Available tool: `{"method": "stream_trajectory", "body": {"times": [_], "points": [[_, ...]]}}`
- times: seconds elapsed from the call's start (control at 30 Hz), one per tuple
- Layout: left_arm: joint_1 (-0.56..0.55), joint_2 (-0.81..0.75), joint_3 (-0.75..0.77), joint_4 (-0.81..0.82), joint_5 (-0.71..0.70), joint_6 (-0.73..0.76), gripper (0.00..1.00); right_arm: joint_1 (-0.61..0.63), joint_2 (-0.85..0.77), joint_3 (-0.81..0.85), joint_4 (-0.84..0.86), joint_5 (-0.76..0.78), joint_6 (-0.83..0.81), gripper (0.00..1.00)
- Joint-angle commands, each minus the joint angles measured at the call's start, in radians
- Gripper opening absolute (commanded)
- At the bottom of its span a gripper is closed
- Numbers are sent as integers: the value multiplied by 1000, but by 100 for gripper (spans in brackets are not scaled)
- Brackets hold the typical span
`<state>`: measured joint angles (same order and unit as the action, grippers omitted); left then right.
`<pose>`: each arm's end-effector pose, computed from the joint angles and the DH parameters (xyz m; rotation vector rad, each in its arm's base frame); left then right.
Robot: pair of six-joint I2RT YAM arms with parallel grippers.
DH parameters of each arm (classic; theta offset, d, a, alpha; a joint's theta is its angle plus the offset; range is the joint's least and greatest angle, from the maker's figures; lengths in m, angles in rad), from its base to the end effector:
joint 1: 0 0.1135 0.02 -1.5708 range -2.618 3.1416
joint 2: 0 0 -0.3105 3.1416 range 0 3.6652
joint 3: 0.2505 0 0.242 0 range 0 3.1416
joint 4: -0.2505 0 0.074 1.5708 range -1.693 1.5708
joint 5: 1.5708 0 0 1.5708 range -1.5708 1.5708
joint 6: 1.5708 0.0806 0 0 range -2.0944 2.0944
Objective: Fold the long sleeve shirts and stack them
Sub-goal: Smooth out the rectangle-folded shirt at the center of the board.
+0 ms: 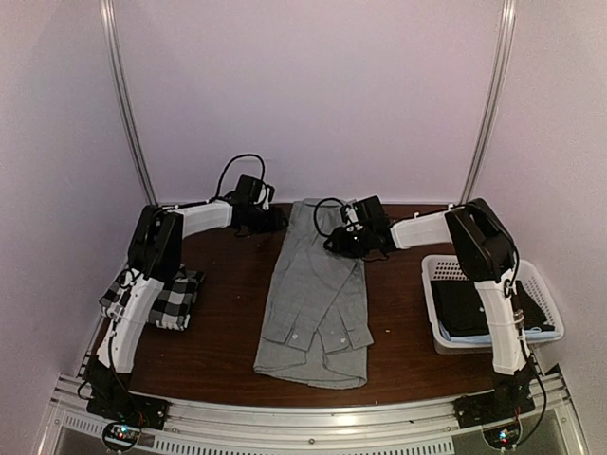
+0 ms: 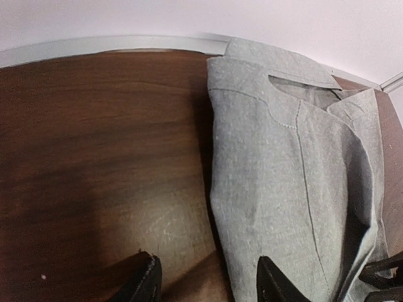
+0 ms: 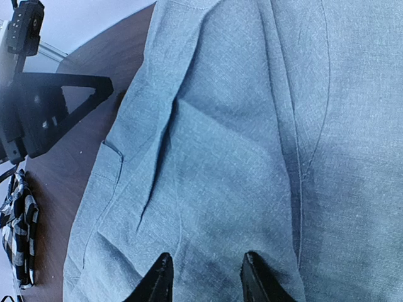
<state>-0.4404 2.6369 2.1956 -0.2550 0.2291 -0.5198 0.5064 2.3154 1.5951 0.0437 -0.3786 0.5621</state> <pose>0.5769 -0.2921 0.1199 0.0332 2.3625 -0.7501 0.4773 0.2988 0.1390 -0.1520 2.3808 0.9717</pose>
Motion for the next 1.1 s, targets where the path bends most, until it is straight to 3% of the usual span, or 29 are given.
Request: {"method": "stream_trajectory", "body": {"times": [0.0,0.23,0.4,0.53,0.8,1.07], "points": [[-16,-178,-91,63,7,-10,51,-1,-48,19,-70,18,-43,41],[-56,-297,-276,189,185,-109,42,-6,-37,86,25,-55,14,40],[-77,-258,-353,341,323,-212,30,-17,83,189,105,-118,101,28],[-98,-207,-362,399,371,-244,25,-39,197,291,156,-165,171,22],[-103,-172,-438,348,307,-242,23,-78,366,451,176,-214,265,23],[-103,-190,-551,228,153,-247,21,-93,382,472,191,-216,310,34]]}}
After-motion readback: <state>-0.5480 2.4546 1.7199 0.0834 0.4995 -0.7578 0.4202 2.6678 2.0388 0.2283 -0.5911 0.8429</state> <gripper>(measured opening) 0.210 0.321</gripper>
